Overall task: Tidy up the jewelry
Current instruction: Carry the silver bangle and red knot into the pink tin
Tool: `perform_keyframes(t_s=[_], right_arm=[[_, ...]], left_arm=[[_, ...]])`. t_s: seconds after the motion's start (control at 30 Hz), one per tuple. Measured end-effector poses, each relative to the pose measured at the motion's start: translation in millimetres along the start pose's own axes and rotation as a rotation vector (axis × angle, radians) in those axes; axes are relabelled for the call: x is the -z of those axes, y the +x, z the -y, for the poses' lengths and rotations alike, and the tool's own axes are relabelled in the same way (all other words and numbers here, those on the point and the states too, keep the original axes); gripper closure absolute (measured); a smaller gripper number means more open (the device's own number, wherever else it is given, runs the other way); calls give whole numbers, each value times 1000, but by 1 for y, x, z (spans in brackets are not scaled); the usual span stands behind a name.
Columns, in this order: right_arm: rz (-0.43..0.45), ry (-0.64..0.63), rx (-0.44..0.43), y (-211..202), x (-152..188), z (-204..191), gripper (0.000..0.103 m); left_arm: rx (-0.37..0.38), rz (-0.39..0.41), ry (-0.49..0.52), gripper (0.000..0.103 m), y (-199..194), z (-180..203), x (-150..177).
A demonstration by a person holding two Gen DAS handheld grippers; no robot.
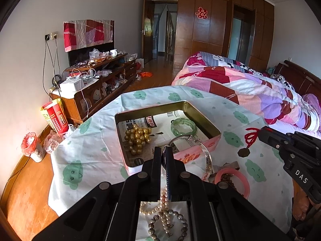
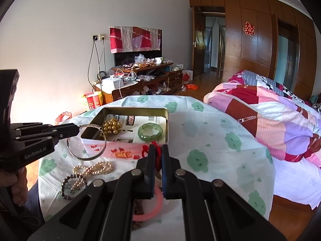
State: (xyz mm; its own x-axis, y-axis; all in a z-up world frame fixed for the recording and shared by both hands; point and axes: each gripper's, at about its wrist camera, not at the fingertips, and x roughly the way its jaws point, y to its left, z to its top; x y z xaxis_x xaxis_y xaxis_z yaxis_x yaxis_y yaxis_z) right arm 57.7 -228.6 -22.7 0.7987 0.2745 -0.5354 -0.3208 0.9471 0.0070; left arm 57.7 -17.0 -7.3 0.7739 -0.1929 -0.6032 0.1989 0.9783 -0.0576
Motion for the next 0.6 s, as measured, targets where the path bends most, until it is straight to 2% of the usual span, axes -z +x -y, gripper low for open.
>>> perform_keyframes(t_s=[0.6], right_arm=[[16, -29, -32, 24, -37, -3, 96]], left_arm=[[-42, 48, -9, 100, 12, -20, -35]])
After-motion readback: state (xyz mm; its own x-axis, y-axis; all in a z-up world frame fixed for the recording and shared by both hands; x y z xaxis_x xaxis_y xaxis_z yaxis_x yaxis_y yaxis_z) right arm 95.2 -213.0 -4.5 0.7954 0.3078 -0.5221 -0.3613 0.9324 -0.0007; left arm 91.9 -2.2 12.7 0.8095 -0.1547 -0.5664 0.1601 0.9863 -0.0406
